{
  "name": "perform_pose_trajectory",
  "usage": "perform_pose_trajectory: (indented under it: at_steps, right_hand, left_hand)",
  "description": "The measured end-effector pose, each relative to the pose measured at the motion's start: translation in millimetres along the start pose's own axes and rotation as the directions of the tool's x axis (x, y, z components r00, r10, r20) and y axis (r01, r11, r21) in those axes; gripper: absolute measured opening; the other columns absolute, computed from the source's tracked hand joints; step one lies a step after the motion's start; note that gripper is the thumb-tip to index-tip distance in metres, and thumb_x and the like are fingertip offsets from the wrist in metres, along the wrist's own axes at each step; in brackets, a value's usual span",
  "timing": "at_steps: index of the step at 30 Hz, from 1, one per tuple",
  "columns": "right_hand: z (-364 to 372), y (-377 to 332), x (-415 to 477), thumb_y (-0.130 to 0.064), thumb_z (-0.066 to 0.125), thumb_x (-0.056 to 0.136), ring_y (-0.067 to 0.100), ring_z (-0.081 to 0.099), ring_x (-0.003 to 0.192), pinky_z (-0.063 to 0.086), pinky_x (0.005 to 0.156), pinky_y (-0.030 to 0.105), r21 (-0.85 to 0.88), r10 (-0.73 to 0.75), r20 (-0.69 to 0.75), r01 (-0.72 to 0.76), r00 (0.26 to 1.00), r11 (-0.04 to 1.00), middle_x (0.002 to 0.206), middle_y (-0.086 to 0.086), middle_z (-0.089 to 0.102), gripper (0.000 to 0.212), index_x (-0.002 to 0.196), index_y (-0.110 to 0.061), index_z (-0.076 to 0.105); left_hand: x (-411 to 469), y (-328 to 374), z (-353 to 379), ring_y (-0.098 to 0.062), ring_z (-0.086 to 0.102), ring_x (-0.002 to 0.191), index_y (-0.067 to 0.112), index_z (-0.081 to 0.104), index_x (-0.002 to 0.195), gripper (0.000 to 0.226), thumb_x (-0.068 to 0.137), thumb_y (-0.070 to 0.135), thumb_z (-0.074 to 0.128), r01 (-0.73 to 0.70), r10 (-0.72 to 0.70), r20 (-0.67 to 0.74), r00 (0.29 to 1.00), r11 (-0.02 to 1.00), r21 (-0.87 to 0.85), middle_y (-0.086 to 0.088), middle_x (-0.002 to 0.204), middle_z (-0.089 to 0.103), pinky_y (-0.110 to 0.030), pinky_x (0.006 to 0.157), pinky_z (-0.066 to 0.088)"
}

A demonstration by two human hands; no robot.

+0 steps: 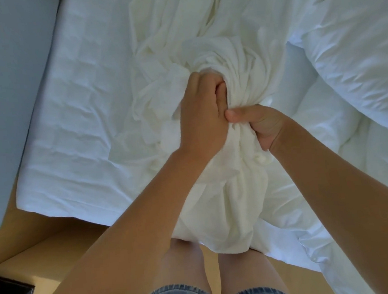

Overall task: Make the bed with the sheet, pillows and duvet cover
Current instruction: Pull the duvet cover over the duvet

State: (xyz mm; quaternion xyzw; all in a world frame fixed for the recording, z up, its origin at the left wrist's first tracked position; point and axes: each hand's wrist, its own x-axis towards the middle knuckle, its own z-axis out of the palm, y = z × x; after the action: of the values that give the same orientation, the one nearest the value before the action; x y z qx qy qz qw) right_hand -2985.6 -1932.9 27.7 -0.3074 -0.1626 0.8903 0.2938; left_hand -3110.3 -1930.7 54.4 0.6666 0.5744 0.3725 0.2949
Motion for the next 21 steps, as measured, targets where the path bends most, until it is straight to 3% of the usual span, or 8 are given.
perform_pose_trajectory:
  at_steps: [4, 7, 11, 13, 15, 17, 19, 21]
  right_hand:
    - [-1, 0, 0, -0.017, 0.087, 0.057, 0.019, 0.070, 0.089, 0.056, 0.077, 0.034, 0.054, -0.024, 0.102, 0.018, 0.994, 0.998, 0.090, 0.005, 0.073, 0.036, 0.091, -0.014, 0.076]
    - [-3, 9, 0, -0.017, 0.085, 0.059, 0.016, 0.070, 0.089, 0.055, 0.078, 0.031, 0.114, -0.122, 0.050, 0.115, 0.991, 0.987, 0.089, 0.002, 0.074, 0.032, 0.089, -0.014, 0.077]
    - [-7, 14, 3, -0.015, 0.089, 0.047, 0.023, 0.070, 0.086, 0.056, 0.075, 0.035, 0.154, -0.119, -0.082, 0.131, 0.989, 0.979, 0.089, 0.010, 0.073, 0.046, 0.091, -0.009, 0.076]
    - [-11, 15, 3, -0.016, 0.092, 0.038, 0.026, 0.069, 0.086, 0.056, 0.076, 0.037, 0.138, -0.075, -0.158, 0.097, 0.985, 0.986, 0.090, 0.012, 0.072, 0.056, 0.090, -0.006, 0.075]
    - [-13, 15, 1, -0.016, 0.093, 0.031, 0.027, 0.069, 0.087, 0.056, 0.075, 0.037, 0.138, -0.032, -0.203, 0.061, 0.979, 0.989, 0.091, 0.013, 0.071, 0.062, 0.089, -0.004, 0.074]
    - [-13, 15, -2, -0.017, 0.094, 0.029, 0.025, 0.070, 0.086, 0.057, 0.071, 0.034, 0.116, -0.025, -0.218, 0.051, 0.976, 0.992, 0.089, 0.012, 0.072, 0.060, 0.084, -0.005, 0.076]
    - [-14, 13, -5, -0.015, 0.092, 0.036, 0.023, 0.070, 0.088, 0.057, 0.070, 0.032, 0.079, -0.023, -0.224, 0.041, 0.974, 0.996, 0.091, 0.010, 0.073, 0.050, 0.083, -0.007, 0.077]
    - [-14, 14, -4, -0.009, 0.081, 0.056, 0.026, 0.068, 0.095, 0.056, 0.074, 0.034, 0.007, -0.001, -0.229, 0.003, 0.973, 1.000, 0.099, 0.010, 0.072, 0.035, 0.091, -0.010, 0.076]
  left_hand:
    - [-10, 7, 10, -0.029, 0.051, 0.076, 0.001, 0.061, 0.081, 0.030, 0.088, 0.020, 0.039, 0.021, -0.005, -0.089, 0.996, 0.983, 0.182, -0.010, 0.079, 0.057, -0.043, 0.072, 0.040]
    - [-2, 5, 11, -0.026, 0.056, 0.081, 0.007, 0.064, 0.086, 0.032, 0.091, 0.022, 0.036, -0.008, -0.003, 0.032, 0.999, 0.941, 0.339, -0.004, 0.082, 0.061, -0.036, 0.078, 0.033]
    - [-2, -1, -2, -0.019, 0.059, 0.093, 0.008, 0.064, 0.100, 0.030, 0.091, 0.021, 0.039, 0.222, -0.209, 0.146, 0.967, 0.972, -0.077, -0.002, 0.096, 0.064, -0.037, 0.087, 0.044]
    - [-3, -16, -7, -0.020, 0.054, 0.106, 0.011, 0.060, 0.112, 0.030, 0.092, 0.030, 0.048, 0.294, -0.297, 0.181, 0.937, 0.955, 0.045, -0.004, 0.113, 0.060, -0.037, 0.094, 0.043]
    - [0, -32, -9, -0.023, 0.047, 0.118, 0.014, 0.049, 0.127, 0.054, 0.085, 0.044, 0.061, 0.477, -0.522, 0.237, 0.819, 0.850, 0.224, -0.006, 0.129, 0.047, -0.036, 0.099, 0.039]
    - [5, -38, -13, -0.021, 0.052, 0.112, 0.014, 0.044, 0.130, 0.074, 0.072, 0.052, 0.072, 0.722, -0.732, 0.237, 0.639, 0.677, 0.143, -0.004, 0.128, 0.047, -0.033, 0.089, 0.044]
    - [9, -43, -23, -0.016, 0.063, 0.099, 0.012, 0.055, 0.118, 0.067, 0.067, 0.048, 0.079, 0.829, -0.792, 0.282, 0.541, 0.558, -0.024, -0.002, 0.115, 0.062, -0.027, 0.076, 0.051]
    - [10, -48, -33, -0.015, 0.069, 0.091, 0.015, 0.066, 0.105, 0.049, 0.066, 0.042, 0.081, 0.883, -0.715, 0.541, 0.443, 0.453, -0.124, -0.002, 0.102, 0.072, -0.025, 0.072, 0.055]
